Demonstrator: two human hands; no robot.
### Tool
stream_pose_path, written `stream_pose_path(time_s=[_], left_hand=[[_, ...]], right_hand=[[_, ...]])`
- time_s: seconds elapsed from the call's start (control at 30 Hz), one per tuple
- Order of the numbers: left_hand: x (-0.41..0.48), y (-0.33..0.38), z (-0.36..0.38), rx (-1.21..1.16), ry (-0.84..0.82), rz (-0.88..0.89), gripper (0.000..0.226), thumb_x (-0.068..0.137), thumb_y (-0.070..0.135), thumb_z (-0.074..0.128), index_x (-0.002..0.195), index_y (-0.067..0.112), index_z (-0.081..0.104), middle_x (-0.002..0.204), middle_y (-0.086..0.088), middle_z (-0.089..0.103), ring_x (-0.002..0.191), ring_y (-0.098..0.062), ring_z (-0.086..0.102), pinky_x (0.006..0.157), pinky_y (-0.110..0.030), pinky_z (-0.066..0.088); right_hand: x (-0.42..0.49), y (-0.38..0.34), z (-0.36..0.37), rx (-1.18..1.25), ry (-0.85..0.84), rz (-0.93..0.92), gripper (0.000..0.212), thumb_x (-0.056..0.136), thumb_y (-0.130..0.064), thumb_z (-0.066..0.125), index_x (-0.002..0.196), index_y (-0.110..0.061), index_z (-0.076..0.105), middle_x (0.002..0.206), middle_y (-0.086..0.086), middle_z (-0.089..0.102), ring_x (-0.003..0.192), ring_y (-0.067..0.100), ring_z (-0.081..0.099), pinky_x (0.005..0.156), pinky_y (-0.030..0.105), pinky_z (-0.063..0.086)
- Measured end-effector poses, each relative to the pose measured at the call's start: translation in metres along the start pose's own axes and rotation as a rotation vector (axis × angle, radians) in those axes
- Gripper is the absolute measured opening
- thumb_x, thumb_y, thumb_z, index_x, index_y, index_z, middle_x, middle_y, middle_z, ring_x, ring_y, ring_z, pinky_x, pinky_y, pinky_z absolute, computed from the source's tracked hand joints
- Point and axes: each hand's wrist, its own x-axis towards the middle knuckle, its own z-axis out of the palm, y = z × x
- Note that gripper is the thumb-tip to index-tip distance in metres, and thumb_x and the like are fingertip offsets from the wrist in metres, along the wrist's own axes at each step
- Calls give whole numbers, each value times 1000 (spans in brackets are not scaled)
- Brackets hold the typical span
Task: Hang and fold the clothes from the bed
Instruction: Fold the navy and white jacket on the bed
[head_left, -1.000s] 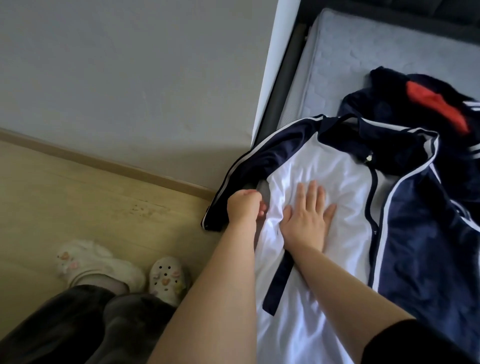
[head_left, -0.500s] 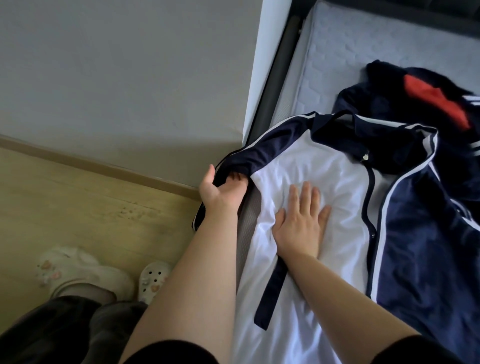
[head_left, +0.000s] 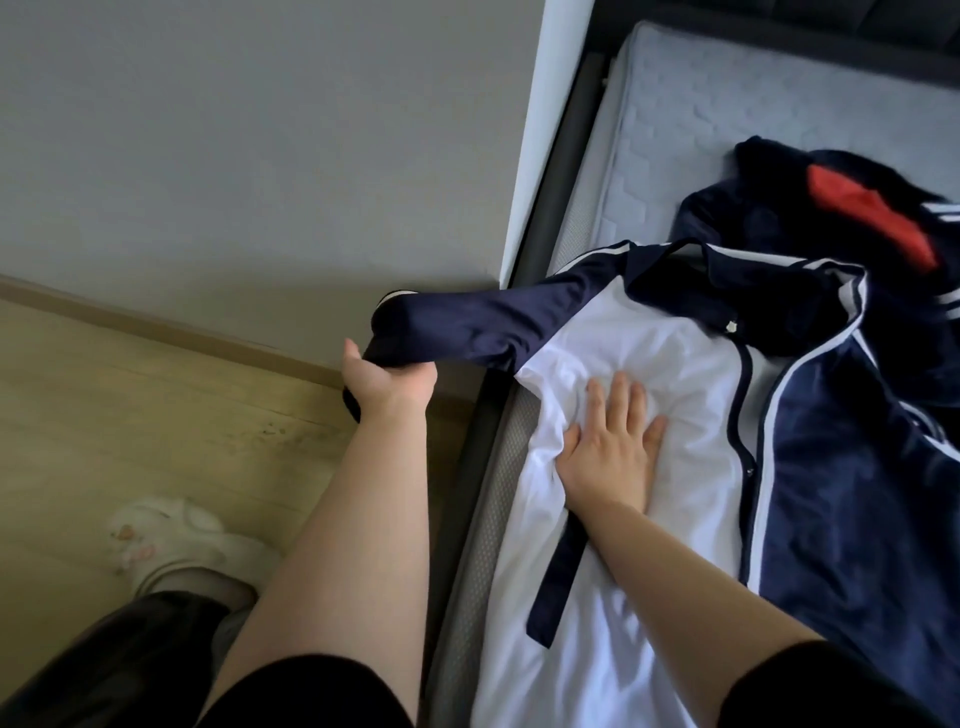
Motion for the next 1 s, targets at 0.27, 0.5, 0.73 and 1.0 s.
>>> stream_pose_path(time_s=[0.27, 0.5, 0.73, 1.0], left_hand=[[-49, -24, 12, 1509, -54, 1003, 38, 99, 16, 42, 119, -15, 50, 120, -33, 55, 113, -44, 53, 92, -34, 39], [-124, -88, -66, 2527, -1119, 1263, 64, 72, 9, 64, 134, 19, 54, 152, -17, 30, 141, -36, 25, 112, -54, 21], [-159, -97, -115, 2775, -1144, 768, 54, 89, 6, 44, 141, 21, 44, 159, -5, 13, 147, -21, 1, 119, -40, 3], [-193, -103, -114, 2191, -507, 506, 37, 88, 5, 46, 121, 14, 62, 139, -4, 40, 127, -20, 42, 96, -22, 33]], right_hand=[[21, 15, -51, 543, -375, 72, 52, 95, -35, 38, 146, -22, 33, 158, 1, 19, 144, 17, 17, 116, 39, 12], [8, 128, -161, 2000, -412, 732, 69, 97, -57, 20, 128, -6, 56, 134, 20, 54, 118, 39, 57, 101, 55, 37], [-64, 182, -169, 1915, -311, 861, 60, 94, -57, 35, 112, -13, 71, 105, 10, 72, 96, 28, 69, 83, 45, 52], [-85, 157, -161, 1331, -629, 720, 37, 93, -3, 49, 127, -14, 47, 88, 8, 61, 71, 21, 60, 60, 31, 50]])
